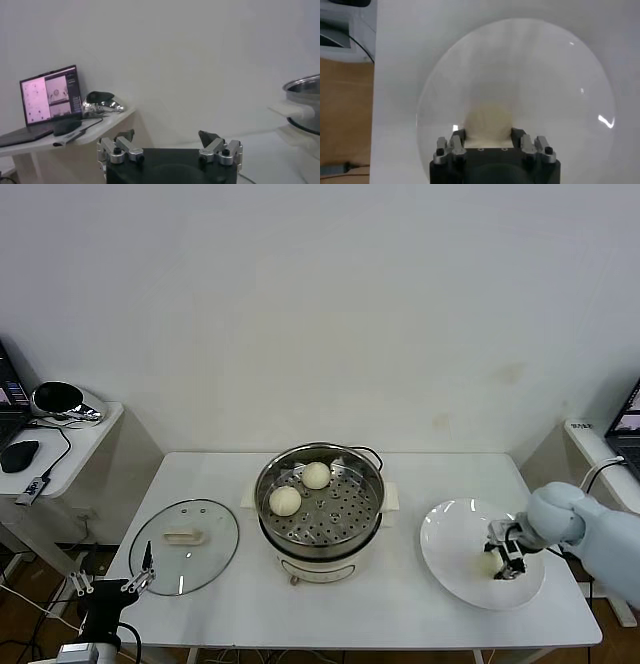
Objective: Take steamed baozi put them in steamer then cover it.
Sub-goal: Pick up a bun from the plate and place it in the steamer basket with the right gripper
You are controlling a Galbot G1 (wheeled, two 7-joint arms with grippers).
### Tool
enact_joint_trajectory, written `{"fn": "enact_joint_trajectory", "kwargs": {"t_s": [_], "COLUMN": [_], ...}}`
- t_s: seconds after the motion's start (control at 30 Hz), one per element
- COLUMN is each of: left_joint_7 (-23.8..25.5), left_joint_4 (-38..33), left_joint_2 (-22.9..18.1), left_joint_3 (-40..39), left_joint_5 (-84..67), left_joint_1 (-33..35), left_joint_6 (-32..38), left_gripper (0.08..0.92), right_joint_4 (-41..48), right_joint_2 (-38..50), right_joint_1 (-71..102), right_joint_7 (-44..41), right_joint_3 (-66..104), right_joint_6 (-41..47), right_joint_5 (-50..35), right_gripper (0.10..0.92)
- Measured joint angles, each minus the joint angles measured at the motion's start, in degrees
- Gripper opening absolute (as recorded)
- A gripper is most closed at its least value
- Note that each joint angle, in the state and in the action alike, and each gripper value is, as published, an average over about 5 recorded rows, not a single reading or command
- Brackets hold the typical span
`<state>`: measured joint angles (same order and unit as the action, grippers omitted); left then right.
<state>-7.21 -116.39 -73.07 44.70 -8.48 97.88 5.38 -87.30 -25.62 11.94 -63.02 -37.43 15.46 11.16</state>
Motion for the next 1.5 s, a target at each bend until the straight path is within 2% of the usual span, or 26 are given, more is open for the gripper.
{"fn": "enact_joint_trajectory", "kwargs": {"t_s": [0.4,0.87,1.17,1.5], "left_joint_7": [0.0,-0.1,-0.1,-0.2], "left_joint_4": [-0.1,0.0,-0.2,-1.1], "left_joint_2": [0.6,-0.1,-0.7,-1.0], "left_joint_3": [-0.5,0.3,1.3,2.2], "left_joint_5": [-0.1,-0.4,-0.5,-0.9], "left_joint_1": [-0.5,-0.6,-0.2,0.4], "left_joint_6": [-0.3,-0.2,-0.1,-0.1], "left_gripper": [0.823,0.823,0.823,0.823], "right_joint_4": [0.8,1.4,2.9,4.1], "right_joint_2": [-3.6,-20.4,-32.5,-41.1], "right_joint_1": [-20.9,-40.5,-42.7,-41.2], "right_joint_7": [-2.6,-0.2,0.1,-0.1], "right_joint_3": [-7.6,-20.9,-28.4,-34.0], "right_joint_6": [-1.0,-6.2,-12.5,-21.0], "right_joint_5": [-9.2,-20.4,-19.9,-13.2], "right_gripper": [0.57,0.577,0.586,0.594]}}
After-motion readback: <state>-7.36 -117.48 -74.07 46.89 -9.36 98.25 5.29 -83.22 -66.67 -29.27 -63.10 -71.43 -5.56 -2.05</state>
